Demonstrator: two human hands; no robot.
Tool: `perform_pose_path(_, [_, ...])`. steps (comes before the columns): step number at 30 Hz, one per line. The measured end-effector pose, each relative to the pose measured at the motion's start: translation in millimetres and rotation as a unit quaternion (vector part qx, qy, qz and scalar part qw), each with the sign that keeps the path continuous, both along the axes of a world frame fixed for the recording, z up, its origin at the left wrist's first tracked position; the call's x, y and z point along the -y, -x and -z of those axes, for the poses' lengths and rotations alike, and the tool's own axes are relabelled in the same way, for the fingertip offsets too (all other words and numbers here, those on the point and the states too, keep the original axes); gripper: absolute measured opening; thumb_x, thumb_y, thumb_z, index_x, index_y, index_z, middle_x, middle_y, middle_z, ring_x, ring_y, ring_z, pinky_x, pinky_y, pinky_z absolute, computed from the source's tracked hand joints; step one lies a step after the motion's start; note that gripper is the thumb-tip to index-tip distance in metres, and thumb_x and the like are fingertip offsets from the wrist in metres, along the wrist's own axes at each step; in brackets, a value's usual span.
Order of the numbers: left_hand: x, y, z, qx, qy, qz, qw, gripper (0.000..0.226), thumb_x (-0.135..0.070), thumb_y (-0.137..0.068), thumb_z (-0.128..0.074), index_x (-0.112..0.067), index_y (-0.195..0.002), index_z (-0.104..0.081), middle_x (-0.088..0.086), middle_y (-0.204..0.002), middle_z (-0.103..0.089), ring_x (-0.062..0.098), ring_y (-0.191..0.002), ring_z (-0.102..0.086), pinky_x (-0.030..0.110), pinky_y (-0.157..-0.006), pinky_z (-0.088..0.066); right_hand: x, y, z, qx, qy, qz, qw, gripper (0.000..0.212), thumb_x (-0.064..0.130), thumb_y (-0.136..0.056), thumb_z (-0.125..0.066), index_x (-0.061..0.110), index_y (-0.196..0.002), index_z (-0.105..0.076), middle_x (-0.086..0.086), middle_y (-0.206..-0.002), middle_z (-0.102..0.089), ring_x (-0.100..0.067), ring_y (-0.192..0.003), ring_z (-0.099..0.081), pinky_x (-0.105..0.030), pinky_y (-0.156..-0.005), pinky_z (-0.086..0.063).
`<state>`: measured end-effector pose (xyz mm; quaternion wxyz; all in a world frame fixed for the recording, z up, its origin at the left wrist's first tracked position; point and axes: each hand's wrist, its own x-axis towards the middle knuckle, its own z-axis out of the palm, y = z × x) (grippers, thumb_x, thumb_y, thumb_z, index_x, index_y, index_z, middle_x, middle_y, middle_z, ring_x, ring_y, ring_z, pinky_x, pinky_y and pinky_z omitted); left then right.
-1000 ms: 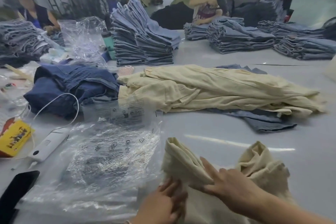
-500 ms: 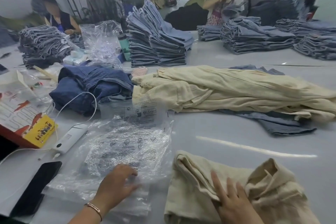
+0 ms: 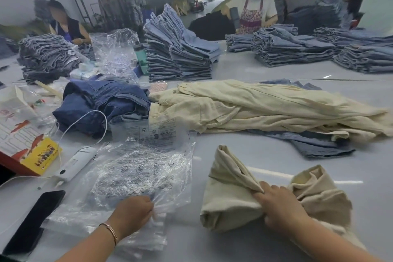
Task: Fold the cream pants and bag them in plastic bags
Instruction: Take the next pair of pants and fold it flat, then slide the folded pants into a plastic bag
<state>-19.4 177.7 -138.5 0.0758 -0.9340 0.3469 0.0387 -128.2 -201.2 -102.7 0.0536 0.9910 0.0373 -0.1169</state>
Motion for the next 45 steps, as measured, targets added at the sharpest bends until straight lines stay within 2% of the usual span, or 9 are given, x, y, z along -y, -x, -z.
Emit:
perform_pose_path(4, [10, 0, -2, -0.035, -0.041, -0.036, 0.998, 0.029, -0.04, -0.085, -0.05, -0.017, -0.081, -0.067, -0.003, -0.088, -0.063, 0.017, -0.079, -0.063, 0.028, -0.062, -0.043, 27, -6, 1, 0.014, -0.009, 0.034, 0.999, 0.05, 0.025, -0.074, -0.047, 0.029, -0.124, -0.049, -0.003, -0.125, -0.048, -0.027, -0.107, -0.053, -0.035, -0.087, -0.041])
perform_pose_path(9, [36, 5, -10, -0.01, -0.112, -0.004, 0.994, 0.024, -0.037, -0.061, -0.077, -0.015, -0.06, -0.067, -0.007, -0.063, -0.063, 0.01, -0.054, -0.063, 0.021, -0.045, -0.045, 39, -6, 11, 0.029, -0.007, 0.036, 0.999, 0.055, 0.029, -0.075, -0.05, 0.03, -0.13, -0.047, -0.004, -0.124, -0.048, -0.028, -0.105, -0.053, -0.037, -0.087, -0.041])
perform_pose_path(13, [60, -1, -7, -0.02, 0.01, -0.09, 0.996, 0.026, -0.028, -0.094, -0.041, -0.016, -0.085, -0.062, -0.003, -0.082, -0.053, 0.016, -0.087, -0.059, 0.026, -0.071, -0.039, 46, -8, 16, 0.037, -0.019, 0.03, 0.999, 0.058, 0.029, -0.075, -0.05, 0.03, -0.133, -0.046, -0.004, -0.124, -0.048, -0.028, -0.106, -0.052, -0.037, -0.087, -0.04])
perform_pose_path(22, [160, 18, -27, -0.181, 0.283, -0.183, 0.924, 0.019, -0.02, -0.082, -0.072, -0.021, -0.065, -0.064, -0.005, -0.058, -0.066, -0.001, -0.047, -0.057, 0.02, -0.062, -0.05, 75, -4, 15, 0.094, -0.063, 0.159, 0.981, 0.053, 0.028, -0.079, -0.047, 0.037, -0.131, -0.047, 0.004, -0.119, -0.051, -0.023, -0.101, -0.058, -0.034, -0.08, -0.045])
perform_pose_path(30, [214, 43, -10, -0.272, 0.414, -0.229, 0.838, 0.012, -0.017, -0.078, -0.077, -0.015, -0.071, -0.068, 0.002, -0.064, -0.067, 0.01, -0.056, -0.061, 0.039, -0.071, -0.058, 122, 22, 24, 0.104, -0.04, 0.196, 0.974, 0.061, 0.032, -0.076, -0.047, 0.042, -0.136, -0.042, 0.008, -0.12, -0.051, -0.017, -0.1, -0.059, -0.031, -0.075, -0.046])
perform_pose_path(35, [202, 64, 3, -0.138, 0.207, -0.131, 0.96, 0.059, -0.054, -0.075, -0.07, -0.029, -0.126, -0.052, -0.013, -0.121, -0.052, 0.005, -0.113, -0.046, 0.023, -0.096, -0.04, 125, 23, 23, 0.107, -0.04, 0.196, 0.974, 0.061, 0.033, -0.077, -0.048, 0.042, -0.137, -0.042, 0.007, -0.122, -0.051, -0.017, -0.101, -0.059, -0.03, -0.076, -0.045])
perform_pose_path(38, [173, 84, 9, -0.057, 0.114, -0.109, 0.986, 0.055, -0.071, -0.068, -0.057, -0.03, -0.104, -0.05, -0.012, -0.109, -0.051, 0.009, -0.103, -0.049, 0.028, -0.079, -0.043, 126, 25, 24, 0.108, -0.031, 0.196, 0.974, 0.058, 0.034, -0.077, -0.048, 0.04, -0.135, -0.046, 0.007, -0.12, -0.052, -0.017, -0.1, -0.059, -0.031, -0.076, -0.045])
perform_pose_path(42, [160, 104, 14, 0.034, 0.032, -0.002, 0.999, 0.038, -0.053, -0.053, -0.081, -0.024, -0.061, -0.058, -0.013, -0.064, -0.056, 0.005, -0.054, -0.057, 0.018, -0.042, -0.04, 123, 26, 25, 0.115, -0.014, 0.195, 0.974, 0.053, 0.034, -0.079, -0.046, 0.039, -0.132, -0.048, 0.007, -0.118, -0.052, -0.016, -0.096, -0.06, -0.03, -0.073, -0.045])
perform_pose_path(45, [166, 103, 10, 0.039, 0.035, 0.0, 0.999, 0.03, -0.04, -0.06, -0.082, -0.02, -0.057, -0.06, -0.009, -0.06, -0.057, 0.009, -0.049, -0.057, 0.021, -0.041, -0.041, 127, 26, 24, 0.122, -0.025, 0.207, 0.97, 0.052, 0.031, -0.08, -0.047, 0.038, -0.131, -0.048, 0.005, -0.116, -0.053, -0.017, -0.095, -0.059, -0.03, -0.07, -0.044])
